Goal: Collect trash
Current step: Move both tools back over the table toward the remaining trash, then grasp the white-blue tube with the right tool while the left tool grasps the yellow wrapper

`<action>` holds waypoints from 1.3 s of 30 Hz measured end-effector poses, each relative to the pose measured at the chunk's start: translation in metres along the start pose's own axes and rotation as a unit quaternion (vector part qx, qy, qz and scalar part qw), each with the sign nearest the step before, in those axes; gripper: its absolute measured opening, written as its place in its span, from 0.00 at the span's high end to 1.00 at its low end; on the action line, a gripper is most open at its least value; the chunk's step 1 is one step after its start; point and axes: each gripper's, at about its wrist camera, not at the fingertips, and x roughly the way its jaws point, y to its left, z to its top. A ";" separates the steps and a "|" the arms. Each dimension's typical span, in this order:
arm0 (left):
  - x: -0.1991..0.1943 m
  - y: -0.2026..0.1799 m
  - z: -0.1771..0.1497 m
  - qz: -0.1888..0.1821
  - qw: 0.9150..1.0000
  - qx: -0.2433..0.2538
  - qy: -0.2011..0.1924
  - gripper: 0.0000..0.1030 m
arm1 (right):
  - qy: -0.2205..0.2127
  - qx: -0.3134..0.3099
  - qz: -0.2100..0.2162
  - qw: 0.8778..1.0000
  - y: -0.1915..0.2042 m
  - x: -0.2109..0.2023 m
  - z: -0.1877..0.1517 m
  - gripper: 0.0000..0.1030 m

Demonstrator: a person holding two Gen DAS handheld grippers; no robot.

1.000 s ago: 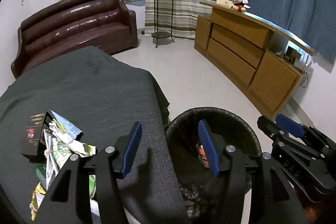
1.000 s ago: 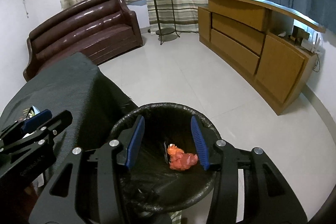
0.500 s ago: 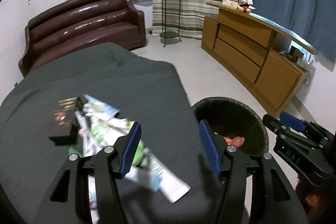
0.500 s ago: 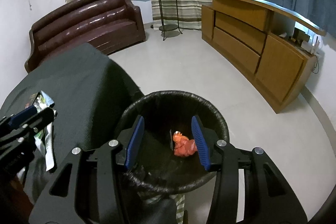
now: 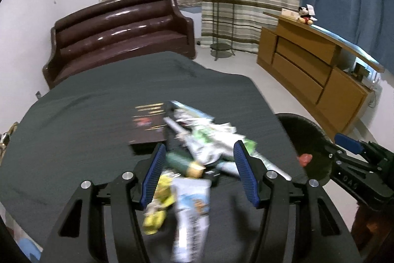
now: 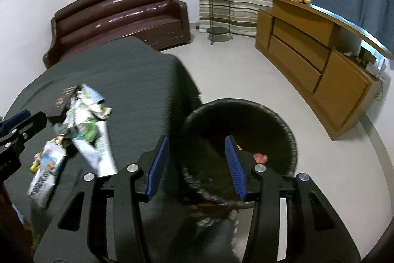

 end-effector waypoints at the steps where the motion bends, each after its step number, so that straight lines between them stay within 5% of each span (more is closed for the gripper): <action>1: -0.001 0.008 -0.002 0.005 1.000 -0.002 0.000 0.45 | 0.000 -0.002 0.003 1.000 0.006 -0.001 0.000 0.55; 18: -0.015 0.106 -0.049 0.074 0.997 -0.028 0.019 0.45 | 0.015 -0.054 0.067 0.996 0.117 -0.007 -0.016 0.55; 23: -0.018 0.127 -0.060 0.080 0.996 -0.029 0.019 0.45 | 0.015 -0.073 0.080 0.994 0.142 -0.011 -0.017 0.53; 25: -0.019 0.133 -0.063 0.082 0.996 -0.027 0.019 0.45 | 0.014 -0.078 0.082 0.993 0.153 -0.011 -0.019 0.44; 39: -0.016 0.148 -0.070 0.076 0.996 -0.033 0.023 0.43 | 0.058 -0.101 0.075 0.990 0.181 0.003 -0.040 0.43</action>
